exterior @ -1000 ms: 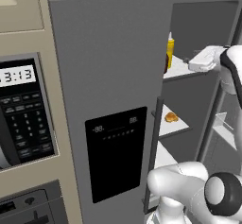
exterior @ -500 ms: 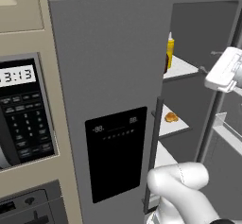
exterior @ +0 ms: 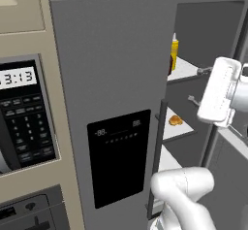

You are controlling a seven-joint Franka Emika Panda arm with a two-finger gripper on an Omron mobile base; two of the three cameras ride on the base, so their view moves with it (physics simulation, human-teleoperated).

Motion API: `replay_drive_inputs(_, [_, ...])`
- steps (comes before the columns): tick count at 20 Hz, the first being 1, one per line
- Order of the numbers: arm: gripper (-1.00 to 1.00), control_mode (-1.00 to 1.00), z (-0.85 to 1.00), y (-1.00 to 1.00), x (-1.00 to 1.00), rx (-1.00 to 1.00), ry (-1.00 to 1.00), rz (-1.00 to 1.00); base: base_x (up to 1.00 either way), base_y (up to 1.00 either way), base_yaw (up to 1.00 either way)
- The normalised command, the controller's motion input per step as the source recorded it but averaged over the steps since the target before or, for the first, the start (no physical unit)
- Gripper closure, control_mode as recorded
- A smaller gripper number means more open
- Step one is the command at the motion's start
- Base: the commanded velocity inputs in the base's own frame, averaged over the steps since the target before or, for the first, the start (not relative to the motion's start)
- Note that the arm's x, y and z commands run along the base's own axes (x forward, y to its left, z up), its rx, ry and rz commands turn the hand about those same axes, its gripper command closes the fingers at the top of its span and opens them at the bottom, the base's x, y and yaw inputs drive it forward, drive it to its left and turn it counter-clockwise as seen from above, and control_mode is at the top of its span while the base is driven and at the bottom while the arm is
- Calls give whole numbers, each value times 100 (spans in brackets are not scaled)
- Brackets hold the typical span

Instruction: Place the mustard and ketchup from the counter to the top shelf of the fridge. If the existing items in the fridge are on the top shelf, move them to other shelves.

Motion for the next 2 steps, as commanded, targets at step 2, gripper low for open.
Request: replay_drive_inputs(2, [-100, -100, 16, 36, -100, -18, -58, 18, 0, 0, 0])
